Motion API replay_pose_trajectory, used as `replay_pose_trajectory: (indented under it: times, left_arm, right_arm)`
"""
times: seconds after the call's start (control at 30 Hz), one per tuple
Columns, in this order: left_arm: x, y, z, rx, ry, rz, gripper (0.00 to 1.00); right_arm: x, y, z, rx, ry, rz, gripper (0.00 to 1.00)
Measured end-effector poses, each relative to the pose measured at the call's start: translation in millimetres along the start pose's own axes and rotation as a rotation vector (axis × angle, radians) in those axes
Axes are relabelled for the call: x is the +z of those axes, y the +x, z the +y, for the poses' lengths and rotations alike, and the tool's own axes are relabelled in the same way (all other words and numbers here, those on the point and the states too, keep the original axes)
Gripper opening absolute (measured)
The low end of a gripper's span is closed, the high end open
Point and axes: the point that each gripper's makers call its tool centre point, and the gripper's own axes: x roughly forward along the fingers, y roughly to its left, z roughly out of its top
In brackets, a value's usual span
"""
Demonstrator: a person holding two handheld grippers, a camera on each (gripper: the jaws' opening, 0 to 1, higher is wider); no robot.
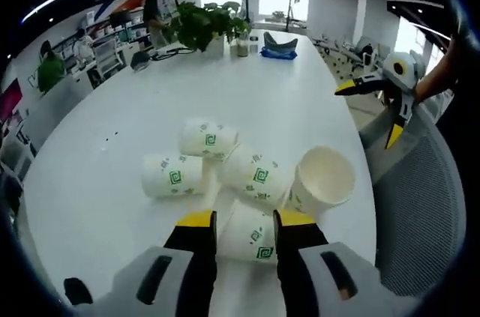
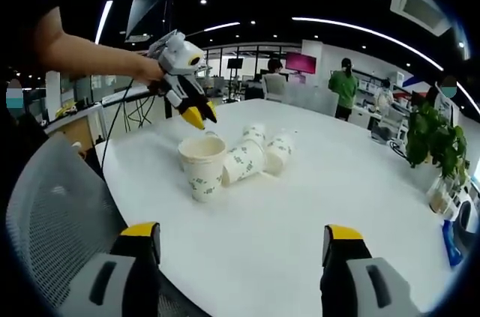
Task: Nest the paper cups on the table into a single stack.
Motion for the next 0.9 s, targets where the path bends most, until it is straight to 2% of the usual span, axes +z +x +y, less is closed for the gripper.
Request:
replay_pose_trajectory:
  times: [0.17,0.47,0.6,0.9]
  left_arm:
    - [-7.9,2,2.3,-0.02,0.008,0.034,0.28]
    - [-16.5,8,8.3,-0.048,-0.014,0.047,0.26]
    - [-18.3,9,1.0,-0.067,-0.014,0.066,0.21]
    - [-21.4,11,-5.8,-0.12,-0.022,0.079,0.19]
  right_arm:
    - [0.1,0,0,-0.001,0.0,0.003,0.91]
    - [0.4,0,2,0.001,0.002,0.009,0.91]
    - [-0.6,0,2,0.0,0.001,0.015,0.91]
    - [-1.3,0,2,-0.002,0.001,0.02,0.9]
